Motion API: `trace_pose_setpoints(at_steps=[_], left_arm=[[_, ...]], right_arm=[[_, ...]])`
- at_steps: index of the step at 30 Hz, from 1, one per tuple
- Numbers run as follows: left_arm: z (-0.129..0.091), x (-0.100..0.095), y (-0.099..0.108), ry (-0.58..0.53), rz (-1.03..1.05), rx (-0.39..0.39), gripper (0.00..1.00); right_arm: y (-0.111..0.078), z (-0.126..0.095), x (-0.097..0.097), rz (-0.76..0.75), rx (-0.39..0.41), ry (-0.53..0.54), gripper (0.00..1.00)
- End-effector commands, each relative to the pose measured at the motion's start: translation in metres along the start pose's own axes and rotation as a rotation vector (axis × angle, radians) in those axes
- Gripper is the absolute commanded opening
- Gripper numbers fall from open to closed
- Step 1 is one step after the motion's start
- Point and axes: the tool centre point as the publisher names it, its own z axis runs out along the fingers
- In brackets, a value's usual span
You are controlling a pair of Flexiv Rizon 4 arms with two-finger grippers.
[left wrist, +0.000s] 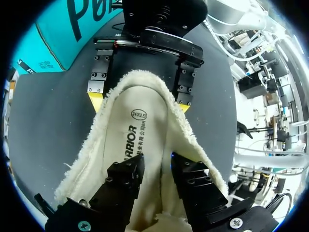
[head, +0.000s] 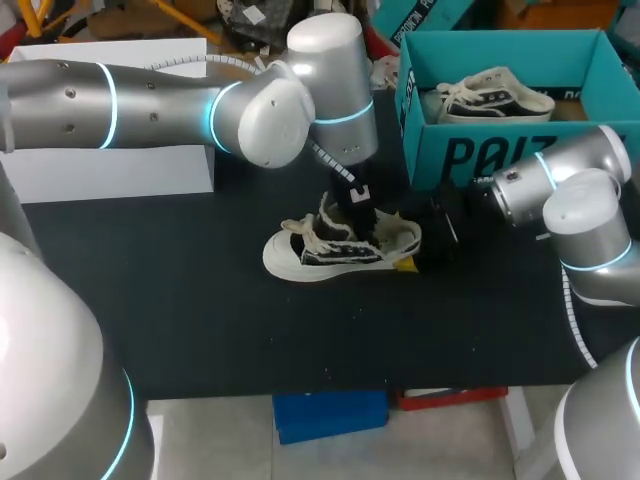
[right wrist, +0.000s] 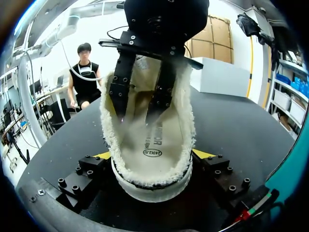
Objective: Take the shoe out of the shoebox, open the shoe tongue, remove and reinsert the insole, then place the shoe into the shoebox
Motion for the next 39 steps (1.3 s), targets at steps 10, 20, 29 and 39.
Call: trace_pose_setpoints(at_steps=[10, 20, 29, 39], left_arm=[[0.014, -0.013, 0.013, -0.043, -0.001, 0.021, 0.07], [0.006, -0.002, 0.005, 0.031, 0.032, 0.044, 0.0], [-0.011, 0.013, -0.004, 0.056, 0.087, 0.031, 0.0], [0.013, 0.015, -0.006, 0.077, 0.104, -0.021, 0.0]], right_arm=[[0.001, 0.0, 0.0, 0.003, 0.001, 0.002, 0.0], [0.001, 0.0, 0.0, 0.003, 0.001, 0.002, 0.0], [0.001, 0.0, 0.0, 0.003, 0.001, 0.002, 0.0], [0.001, 0.0, 0.0, 0.003, 0.001, 0.002, 0.0]])
